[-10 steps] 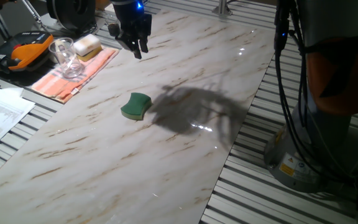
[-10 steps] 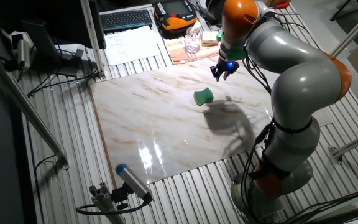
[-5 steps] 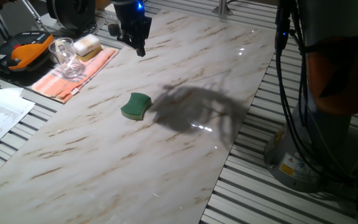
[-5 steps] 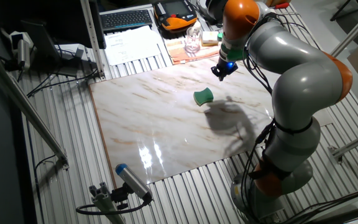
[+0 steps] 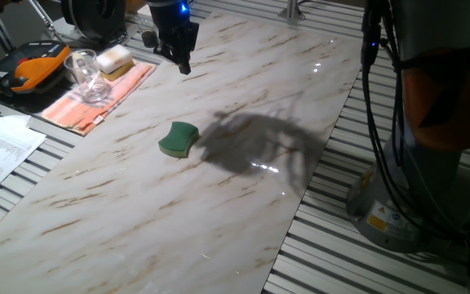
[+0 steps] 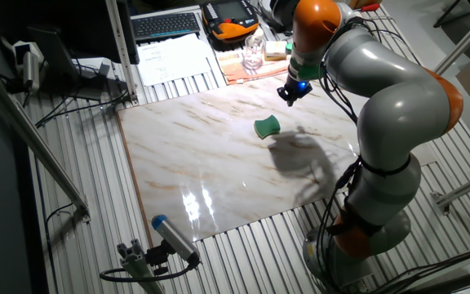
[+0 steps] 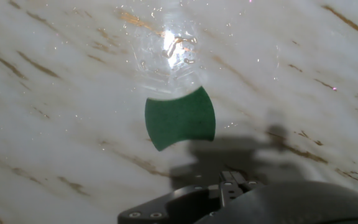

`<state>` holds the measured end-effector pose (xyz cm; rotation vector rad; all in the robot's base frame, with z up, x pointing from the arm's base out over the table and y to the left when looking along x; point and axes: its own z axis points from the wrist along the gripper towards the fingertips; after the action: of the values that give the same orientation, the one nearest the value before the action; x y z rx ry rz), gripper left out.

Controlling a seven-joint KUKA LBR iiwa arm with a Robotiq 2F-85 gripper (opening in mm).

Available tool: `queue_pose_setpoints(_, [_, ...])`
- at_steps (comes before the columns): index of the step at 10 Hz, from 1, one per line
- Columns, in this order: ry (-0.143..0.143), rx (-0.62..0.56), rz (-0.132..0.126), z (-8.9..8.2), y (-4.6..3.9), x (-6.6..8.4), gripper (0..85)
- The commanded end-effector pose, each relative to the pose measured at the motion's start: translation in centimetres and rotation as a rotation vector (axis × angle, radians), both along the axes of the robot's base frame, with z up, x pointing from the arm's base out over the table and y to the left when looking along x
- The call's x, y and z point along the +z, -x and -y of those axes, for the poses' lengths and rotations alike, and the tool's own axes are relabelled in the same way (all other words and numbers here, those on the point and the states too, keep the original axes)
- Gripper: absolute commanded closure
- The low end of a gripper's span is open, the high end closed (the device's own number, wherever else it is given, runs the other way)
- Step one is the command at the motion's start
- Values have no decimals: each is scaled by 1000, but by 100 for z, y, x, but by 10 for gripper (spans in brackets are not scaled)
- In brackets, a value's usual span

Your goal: Clean the tabletop with a sponge

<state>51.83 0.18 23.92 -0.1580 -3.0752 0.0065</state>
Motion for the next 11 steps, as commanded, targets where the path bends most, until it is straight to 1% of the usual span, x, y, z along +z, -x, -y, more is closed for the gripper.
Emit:
queue_pose_setpoints(1, [-3,-3,4,-1,-1,-2,850])
queue_pose_setpoints(4, [-11,-6,1,-3,-11,-18,850])
queue_pose_setpoints(7, [2,-1,4,-7,-30,-51,850])
queue_pose_setpoints(9, [12,9,13,-12,-71,-128,850])
queue_pose_setpoints(11, [7,10,20,-13,-125,-233,850])
